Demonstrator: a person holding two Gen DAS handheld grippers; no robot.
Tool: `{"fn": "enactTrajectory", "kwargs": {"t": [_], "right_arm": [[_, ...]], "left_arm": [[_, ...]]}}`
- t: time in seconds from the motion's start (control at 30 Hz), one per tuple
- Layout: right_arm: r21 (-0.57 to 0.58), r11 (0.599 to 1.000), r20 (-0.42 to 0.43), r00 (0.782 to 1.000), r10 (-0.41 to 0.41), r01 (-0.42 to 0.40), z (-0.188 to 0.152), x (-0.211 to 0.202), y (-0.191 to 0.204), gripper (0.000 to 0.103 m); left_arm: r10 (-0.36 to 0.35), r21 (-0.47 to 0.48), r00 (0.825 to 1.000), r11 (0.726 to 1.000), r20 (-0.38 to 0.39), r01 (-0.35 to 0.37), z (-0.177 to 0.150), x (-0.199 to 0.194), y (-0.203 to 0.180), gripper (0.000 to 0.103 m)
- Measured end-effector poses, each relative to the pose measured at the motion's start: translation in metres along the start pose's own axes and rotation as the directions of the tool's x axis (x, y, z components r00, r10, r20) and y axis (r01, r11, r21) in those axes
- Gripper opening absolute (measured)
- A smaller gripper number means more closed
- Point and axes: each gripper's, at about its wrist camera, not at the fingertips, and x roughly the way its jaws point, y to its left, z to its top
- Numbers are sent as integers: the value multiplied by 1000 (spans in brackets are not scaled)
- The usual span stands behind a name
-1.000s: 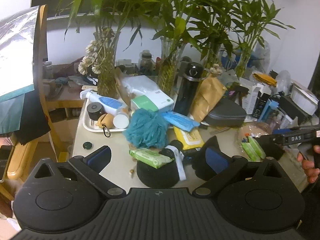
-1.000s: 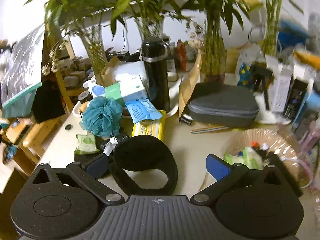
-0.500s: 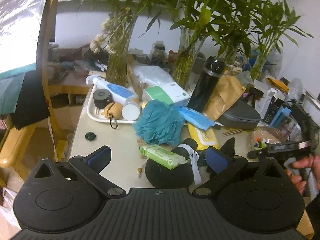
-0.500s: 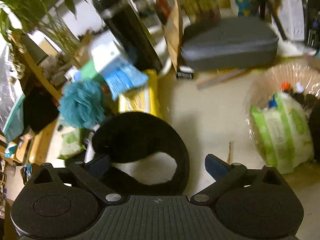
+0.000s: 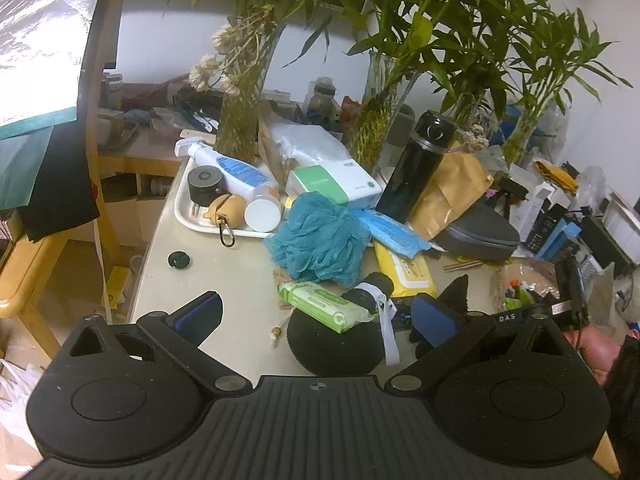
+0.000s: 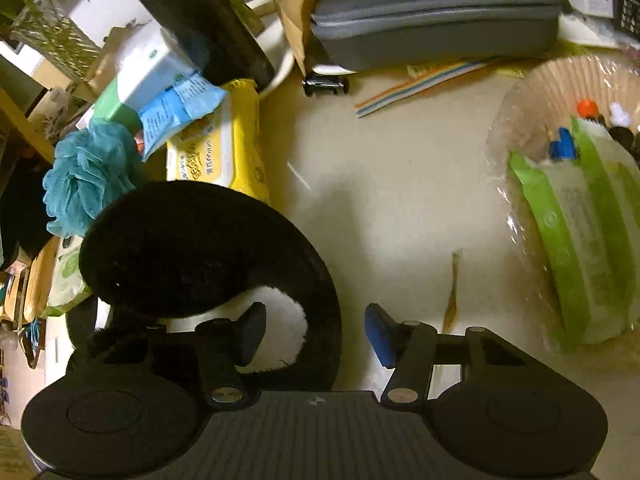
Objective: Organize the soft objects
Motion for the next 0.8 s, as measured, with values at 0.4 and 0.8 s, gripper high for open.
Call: {"fn": "enactTrajectory", "kwargs": {"t": [0.4, 0.8], "right_arm": [[46, 998, 21, 999, -46, 45, -2, -16, 2, 9], [10, 992, 261, 958, 119, -125, -11, -109, 21, 7]], "left_arm": [[32, 11, 999, 999, -6, -32, -4, 3, 3, 103], [-8, 88, 998, 996, -55, 13, 0, 11, -9, 103]]}}
